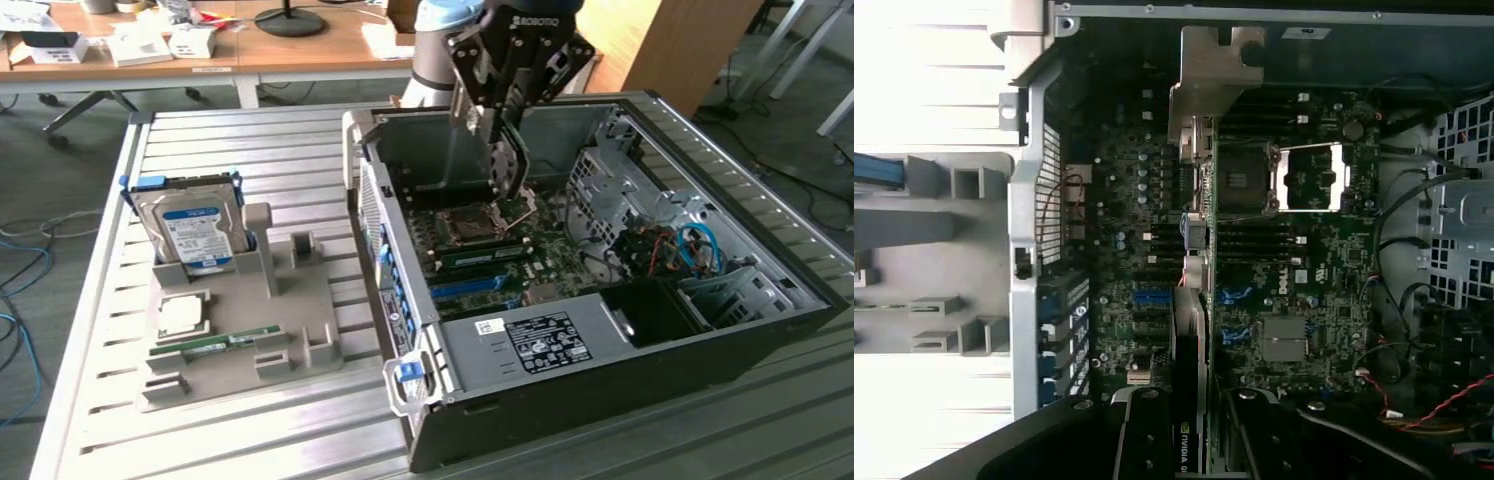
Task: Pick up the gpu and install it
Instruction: 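Pick up the gpu and move the gpu toward the slot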
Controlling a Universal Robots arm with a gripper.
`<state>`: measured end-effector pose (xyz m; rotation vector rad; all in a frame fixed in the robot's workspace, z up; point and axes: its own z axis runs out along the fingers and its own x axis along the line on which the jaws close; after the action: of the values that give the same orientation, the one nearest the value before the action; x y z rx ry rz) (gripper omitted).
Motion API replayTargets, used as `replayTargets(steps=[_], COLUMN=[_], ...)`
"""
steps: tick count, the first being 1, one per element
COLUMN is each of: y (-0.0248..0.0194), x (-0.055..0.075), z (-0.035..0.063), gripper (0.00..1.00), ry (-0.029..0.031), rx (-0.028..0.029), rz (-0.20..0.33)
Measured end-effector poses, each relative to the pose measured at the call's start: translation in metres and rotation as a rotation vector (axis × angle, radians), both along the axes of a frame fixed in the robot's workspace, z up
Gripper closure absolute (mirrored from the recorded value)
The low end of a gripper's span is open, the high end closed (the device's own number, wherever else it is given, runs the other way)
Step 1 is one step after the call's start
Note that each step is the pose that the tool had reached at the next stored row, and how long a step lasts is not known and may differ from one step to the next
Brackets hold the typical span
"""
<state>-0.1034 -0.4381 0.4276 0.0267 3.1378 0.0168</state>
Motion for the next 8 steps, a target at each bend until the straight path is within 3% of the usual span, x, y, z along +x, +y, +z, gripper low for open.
replayTargets(steps=[8], y=[0.0000], x=[0.029], z=[0.0001], gripper=[0.74], ry=[0.0001], rx=[-0.0001], rz=[0.000])
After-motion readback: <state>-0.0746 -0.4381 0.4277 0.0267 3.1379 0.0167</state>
